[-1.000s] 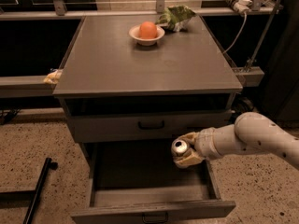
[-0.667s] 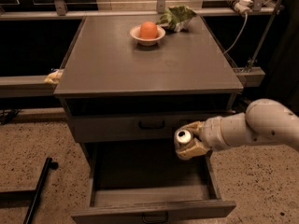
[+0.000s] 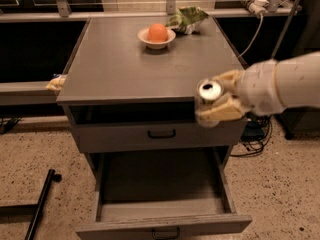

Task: Pick 7up can from middle drawer and place on counter

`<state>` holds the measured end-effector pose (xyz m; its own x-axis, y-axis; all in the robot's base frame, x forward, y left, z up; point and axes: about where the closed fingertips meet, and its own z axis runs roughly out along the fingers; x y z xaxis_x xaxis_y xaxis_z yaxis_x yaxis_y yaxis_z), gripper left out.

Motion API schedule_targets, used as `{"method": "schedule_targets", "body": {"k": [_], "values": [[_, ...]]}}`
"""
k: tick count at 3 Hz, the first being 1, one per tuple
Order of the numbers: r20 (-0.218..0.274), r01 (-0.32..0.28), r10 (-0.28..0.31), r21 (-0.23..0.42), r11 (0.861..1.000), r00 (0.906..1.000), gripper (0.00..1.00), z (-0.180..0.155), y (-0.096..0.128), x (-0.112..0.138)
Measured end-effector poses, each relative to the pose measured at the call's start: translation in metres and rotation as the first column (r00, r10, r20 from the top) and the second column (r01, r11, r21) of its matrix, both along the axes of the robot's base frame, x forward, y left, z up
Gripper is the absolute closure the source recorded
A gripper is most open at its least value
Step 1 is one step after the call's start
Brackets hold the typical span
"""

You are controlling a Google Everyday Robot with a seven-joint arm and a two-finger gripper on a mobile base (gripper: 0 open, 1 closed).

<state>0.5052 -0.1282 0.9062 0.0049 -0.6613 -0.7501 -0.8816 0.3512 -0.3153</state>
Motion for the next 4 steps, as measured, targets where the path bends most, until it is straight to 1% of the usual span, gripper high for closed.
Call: {"method": "schedule_targets", "body": {"k": [1, 2, 3, 4], "values": [[0.028, 0.001, 0.0, -0.01, 1.0, 0.9996, 1.0, 0.017, 0.004, -0.001], [0.043, 0.013, -0.013, 0.001, 1.0, 0.999, 1.0, 0.023, 0.008, 0.011], [0.046, 0.022, -0.023, 0.023, 0.999, 0.9987, 1.0, 0.032, 0.014, 0.048], [0.041, 0.002, -0.004, 0.039, 0.999, 0.9992, 1.0, 0.044, 0.035, 0.099]]}}
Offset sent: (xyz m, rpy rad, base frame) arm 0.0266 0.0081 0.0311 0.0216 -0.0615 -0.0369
